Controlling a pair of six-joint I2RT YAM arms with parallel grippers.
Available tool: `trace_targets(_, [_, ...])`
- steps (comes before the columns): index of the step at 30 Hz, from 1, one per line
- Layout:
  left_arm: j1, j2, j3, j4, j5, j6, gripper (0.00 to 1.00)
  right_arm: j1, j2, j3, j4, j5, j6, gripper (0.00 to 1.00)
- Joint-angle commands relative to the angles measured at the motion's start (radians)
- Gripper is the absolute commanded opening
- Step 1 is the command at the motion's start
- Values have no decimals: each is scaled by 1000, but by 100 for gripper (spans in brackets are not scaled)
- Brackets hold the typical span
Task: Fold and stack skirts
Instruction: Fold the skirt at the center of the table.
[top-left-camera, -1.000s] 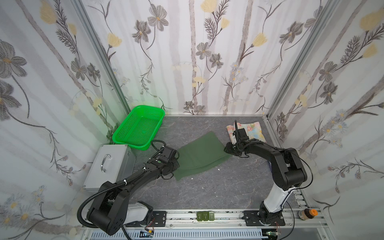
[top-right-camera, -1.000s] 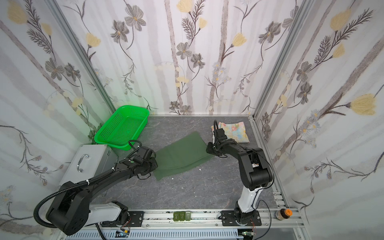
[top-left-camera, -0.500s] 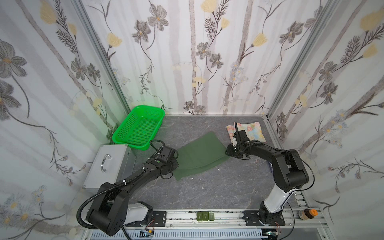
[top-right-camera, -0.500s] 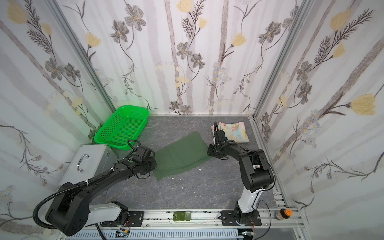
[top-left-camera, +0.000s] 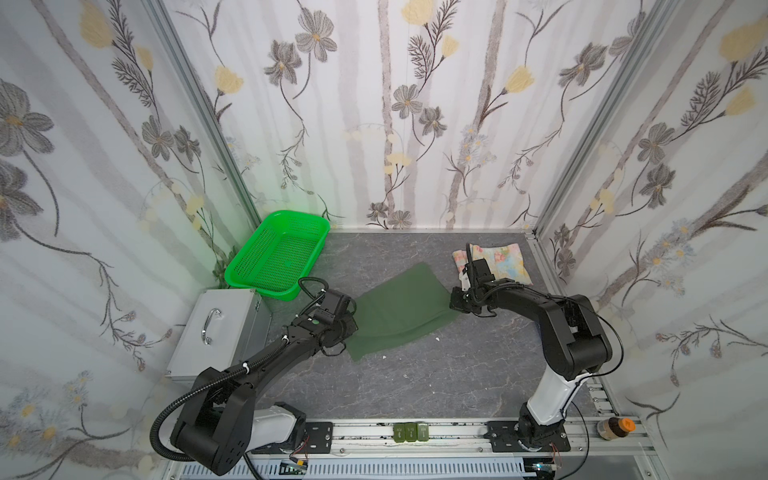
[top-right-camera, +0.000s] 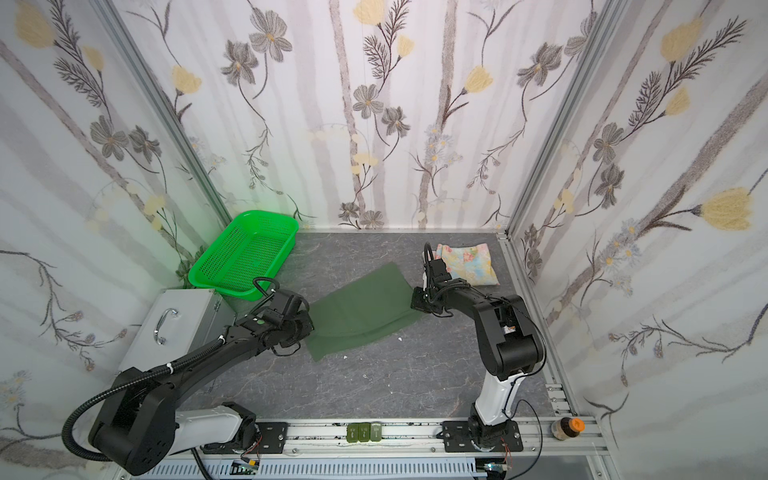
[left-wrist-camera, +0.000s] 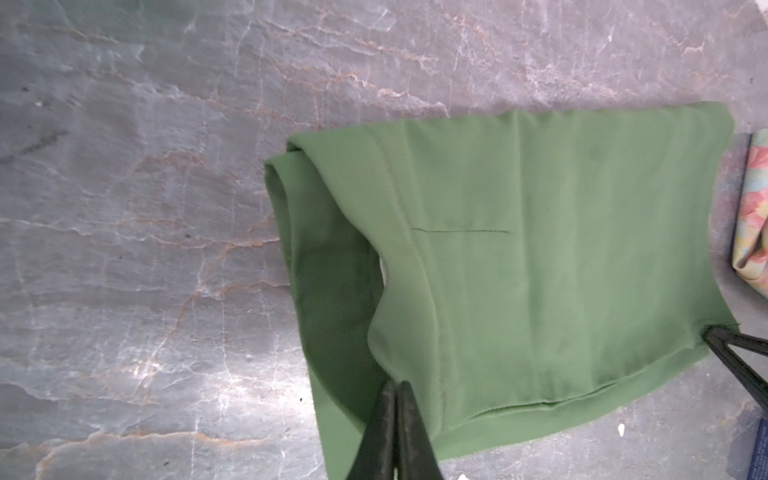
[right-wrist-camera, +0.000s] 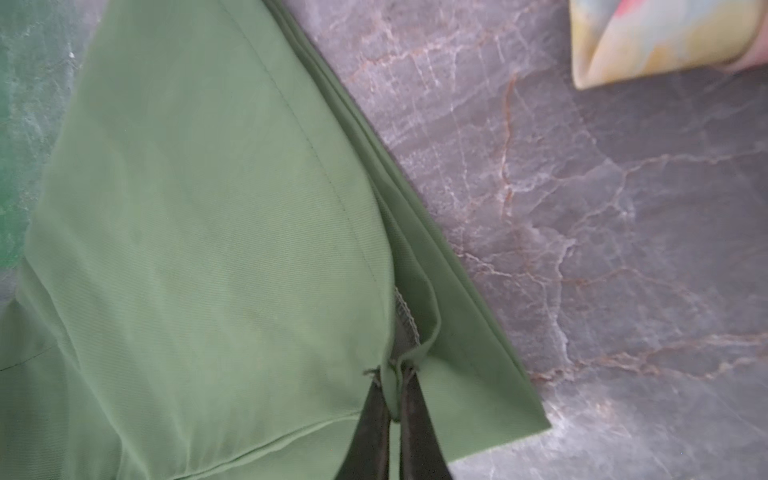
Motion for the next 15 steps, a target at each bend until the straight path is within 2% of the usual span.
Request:
trace_targets(1, [12,-38,47,8,-38,19,0,0,-30,62,7,-19,6,0])
trace_targets(7, [49,-46,189,4,-86,52,0,1,-29,261,-81,-28,-11,0])
trace_targets(15, [63,-61,359,4,-167,94,0,3,-81,396,-121,-23,-13,0])
